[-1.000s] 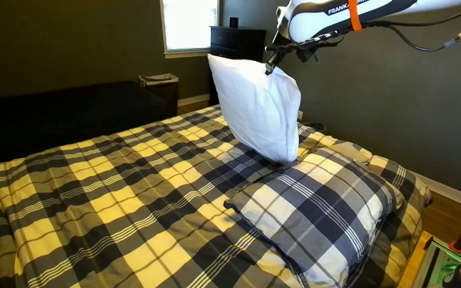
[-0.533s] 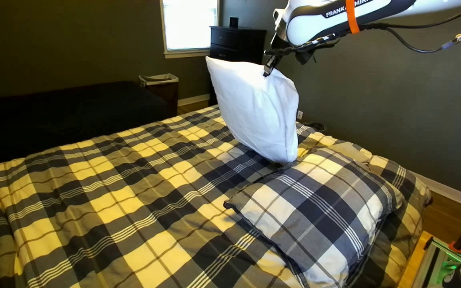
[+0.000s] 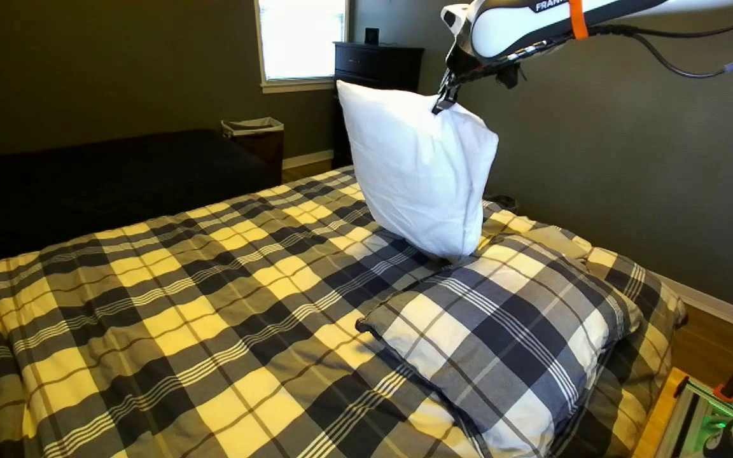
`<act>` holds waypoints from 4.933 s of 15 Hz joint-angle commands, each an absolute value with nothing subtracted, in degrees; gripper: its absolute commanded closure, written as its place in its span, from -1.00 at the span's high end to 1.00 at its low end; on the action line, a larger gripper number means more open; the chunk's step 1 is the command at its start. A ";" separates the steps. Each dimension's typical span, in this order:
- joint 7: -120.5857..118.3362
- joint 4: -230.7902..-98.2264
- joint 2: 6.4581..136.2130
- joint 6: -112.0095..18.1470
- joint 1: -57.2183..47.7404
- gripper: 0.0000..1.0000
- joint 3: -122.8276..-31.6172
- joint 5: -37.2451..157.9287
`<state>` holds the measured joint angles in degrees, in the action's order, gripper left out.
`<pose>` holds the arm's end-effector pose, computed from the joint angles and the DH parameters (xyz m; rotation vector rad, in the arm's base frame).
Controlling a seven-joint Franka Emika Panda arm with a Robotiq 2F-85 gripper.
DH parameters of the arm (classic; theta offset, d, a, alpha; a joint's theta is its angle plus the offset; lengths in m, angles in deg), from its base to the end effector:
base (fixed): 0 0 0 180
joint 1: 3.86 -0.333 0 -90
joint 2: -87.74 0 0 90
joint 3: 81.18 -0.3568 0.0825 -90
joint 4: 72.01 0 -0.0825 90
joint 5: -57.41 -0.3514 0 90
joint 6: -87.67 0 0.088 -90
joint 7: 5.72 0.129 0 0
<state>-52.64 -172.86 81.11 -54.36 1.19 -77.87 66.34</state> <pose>0.6221 -0.0910 0.5949 2.4735 1.0004 0.6472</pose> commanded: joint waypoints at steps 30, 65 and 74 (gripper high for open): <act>-49.32 -186.98 113.06 -47.68 7.86 -0.94 -76.61 98.51; -23.78 -195.83 112.25 -29.72 -1.63 -0.23 -76.97 92.09; -21.07 -193.54 111.02 -30.86 -1.20 0.99 -77.50 88.13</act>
<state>-22.18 -195.04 112.09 -31.33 -1.48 -77.33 89.94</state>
